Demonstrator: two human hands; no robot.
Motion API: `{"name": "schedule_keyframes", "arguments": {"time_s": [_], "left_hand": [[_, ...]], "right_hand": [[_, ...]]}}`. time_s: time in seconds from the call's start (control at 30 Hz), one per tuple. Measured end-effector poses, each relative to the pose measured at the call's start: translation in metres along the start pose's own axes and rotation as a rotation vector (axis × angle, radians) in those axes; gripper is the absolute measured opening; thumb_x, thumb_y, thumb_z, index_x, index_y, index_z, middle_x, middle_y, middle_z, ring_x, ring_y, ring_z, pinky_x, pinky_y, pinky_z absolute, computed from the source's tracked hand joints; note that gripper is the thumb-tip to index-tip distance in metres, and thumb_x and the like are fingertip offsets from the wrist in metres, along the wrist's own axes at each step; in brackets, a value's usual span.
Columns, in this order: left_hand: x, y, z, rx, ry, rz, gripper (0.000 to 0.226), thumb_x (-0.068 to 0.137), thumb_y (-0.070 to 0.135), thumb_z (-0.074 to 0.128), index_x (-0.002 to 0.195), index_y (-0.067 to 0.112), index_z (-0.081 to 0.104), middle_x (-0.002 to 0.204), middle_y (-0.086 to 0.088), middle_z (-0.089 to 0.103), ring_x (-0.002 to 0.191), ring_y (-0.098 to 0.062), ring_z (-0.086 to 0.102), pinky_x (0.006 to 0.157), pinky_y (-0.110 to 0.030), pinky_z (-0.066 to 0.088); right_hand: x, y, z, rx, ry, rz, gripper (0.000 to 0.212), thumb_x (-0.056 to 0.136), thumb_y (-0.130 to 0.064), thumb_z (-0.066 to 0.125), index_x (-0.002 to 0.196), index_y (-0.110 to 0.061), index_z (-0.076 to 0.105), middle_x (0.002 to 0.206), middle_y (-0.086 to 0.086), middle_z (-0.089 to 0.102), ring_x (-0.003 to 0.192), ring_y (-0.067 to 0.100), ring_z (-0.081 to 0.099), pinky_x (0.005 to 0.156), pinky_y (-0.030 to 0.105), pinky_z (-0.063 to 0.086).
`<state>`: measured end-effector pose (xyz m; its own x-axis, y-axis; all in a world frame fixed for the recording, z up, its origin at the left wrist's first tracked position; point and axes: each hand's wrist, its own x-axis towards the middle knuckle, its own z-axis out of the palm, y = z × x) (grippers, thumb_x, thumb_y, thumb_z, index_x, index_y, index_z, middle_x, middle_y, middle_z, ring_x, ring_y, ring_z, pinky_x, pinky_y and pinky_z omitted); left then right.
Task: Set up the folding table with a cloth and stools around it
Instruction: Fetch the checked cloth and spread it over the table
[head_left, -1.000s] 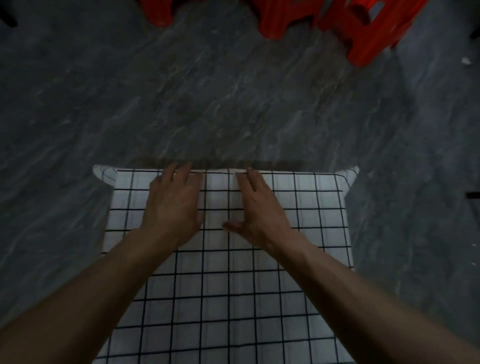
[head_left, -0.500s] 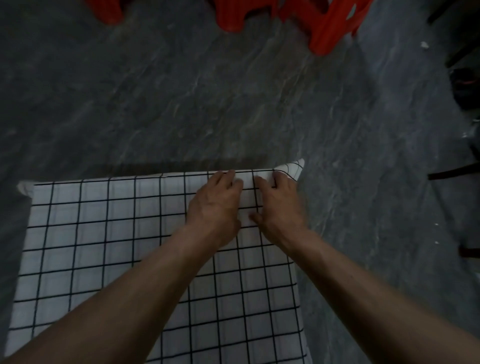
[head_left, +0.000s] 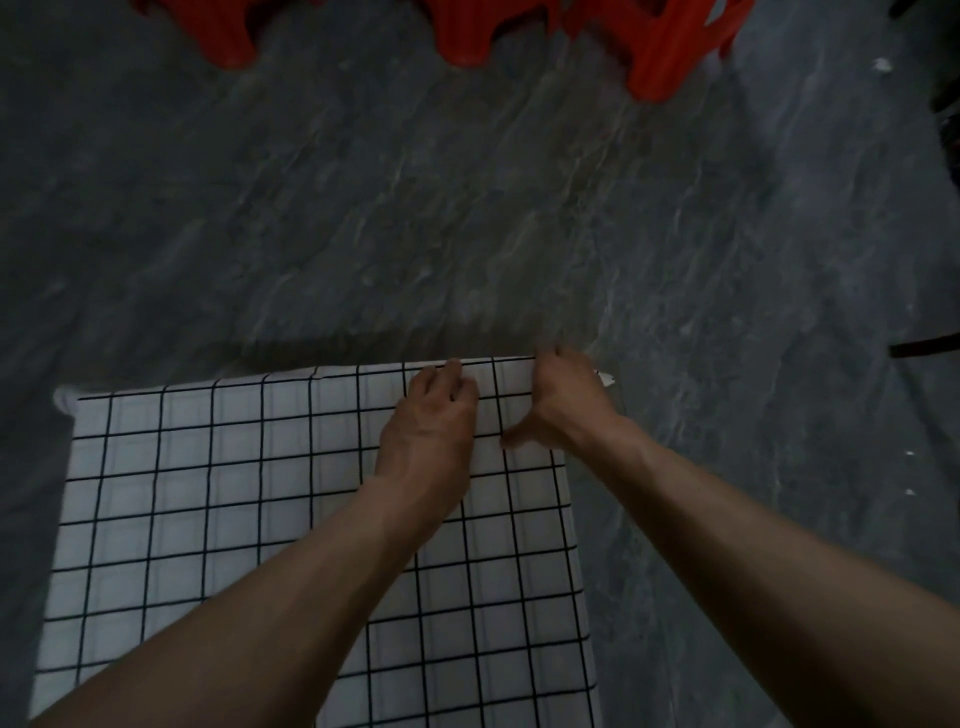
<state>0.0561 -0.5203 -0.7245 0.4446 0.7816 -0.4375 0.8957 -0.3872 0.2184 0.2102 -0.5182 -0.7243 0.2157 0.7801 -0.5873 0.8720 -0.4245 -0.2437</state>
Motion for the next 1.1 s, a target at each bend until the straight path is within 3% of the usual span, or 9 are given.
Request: {"name": "schedule_keyframes", "arguments": {"time_s": [0.23,0.4,0.57,0.7,0.83,0.97,1.0,1.1], "left_hand": [[0.0,-0.001,0.0,-0.016,0.016,-0.007,0.088,0.079,0.011,0.076,0.151,0.017,0.025,0.163,-0.004,0.009,0.148,-0.025,0.008,0.115,-0.035,0.025],[0.0,-0.001,-0.001,-0.023,0.006,-0.001,0.087,0.078,0.013,0.077,0.15,0.018,0.027,0.162,-0.003,0.009,0.148,-0.025,0.01,0.114,-0.034,0.028],[-0.003,-0.004,-0.003,-0.056,-0.028,0.012,0.091,0.076,0.02,0.08,0.15,0.018,0.027,0.163,-0.001,0.008,0.148,-0.024,0.008,0.113,-0.034,0.028],[-0.006,-0.008,-0.002,-0.063,-0.053,0.015,0.098,0.075,0.023,0.082,0.153,0.021,0.022,0.163,0.0,0.003,0.149,-0.023,0.002,0.116,-0.036,0.023],[-0.018,-0.005,0.001,0.045,0.031,0.047,0.089,0.079,0.028,0.078,0.151,0.023,0.026,0.162,-0.004,0.009,0.148,-0.027,0.008,0.116,-0.041,0.023],[-0.049,0.011,0.026,0.064,0.19,0.265,0.06,0.079,0.004,0.067,0.136,0.014,0.051,0.156,-0.01,0.031,0.144,-0.03,0.024,0.11,-0.043,0.033],[-0.058,0.017,0.034,0.035,0.198,0.305,0.054,0.079,0.004,0.066,0.132,0.012,0.055,0.153,-0.011,0.037,0.142,-0.03,0.027,0.108,-0.043,0.036],[-0.08,0.039,0.054,-0.037,0.163,0.37,0.049,0.079,0.016,0.072,0.126,0.013,0.06,0.145,-0.009,0.045,0.137,-0.027,0.034,0.107,-0.042,0.042]], "right_hand": [[0.002,0.017,-0.01,0.05,0.067,0.01,0.102,0.054,-0.043,0.094,0.135,-0.007,0.044,0.139,0.014,0.043,0.128,0.028,0.042,0.105,0.036,0.041],[-0.021,0.01,0.004,-0.039,0.195,-0.184,0.097,0.064,-0.04,0.089,0.143,-0.018,0.039,0.151,0.01,0.03,0.138,0.027,0.031,0.111,0.039,0.038],[-0.041,0.0,0.035,-0.096,0.097,-0.278,0.107,0.067,-0.037,0.088,0.152,-0.019,0.025,0.162,0.01,0.01,0.15,0.029,0.005,0.121,0.041,0.021],[-0.042,0.003,0.04,-0.043,0.11,-0.262,0.114,0.066,-0.035,0.09,0.155,-0.018,0.021,0.164,0.012,0.005,0.151,0.028,0.001,0.123,0.04,0.015],[-0.06,0.008,0.052,-0.029,0.241,-0.219,0.097,0.07,-0.036,0.087,0.147,-0.013,0.033,0.16,0.015,0.014,0.148,0.029,0.011,0.119,0.04,0.026],[-0.095,0.027,0.087,0.095,0.35,-0.175,0.069,0.08,-0.027,0.079,0.138,-0.008,0.045,0.148,0.015,0.034,0.137,0.029,0.033,0.113,0.033,0.031],[-0.102,0.033,0.096,0.171,0.382,-0.157,0.064,0.082,-0.024,0.078,0.136,-0.006,0.049,0.144,0.015,0.04,0.132,0.028,0.039,0.111,0.029,0.034],[-0.124,0.048,0.114,0.365,0.451,-0.101,0.045,0.086,-0.015,0.071,0.128,-0.005,0.057,0.128,0.011,0.052,0.116,0.02,0.05,0.095,0.004,0.031]]}}
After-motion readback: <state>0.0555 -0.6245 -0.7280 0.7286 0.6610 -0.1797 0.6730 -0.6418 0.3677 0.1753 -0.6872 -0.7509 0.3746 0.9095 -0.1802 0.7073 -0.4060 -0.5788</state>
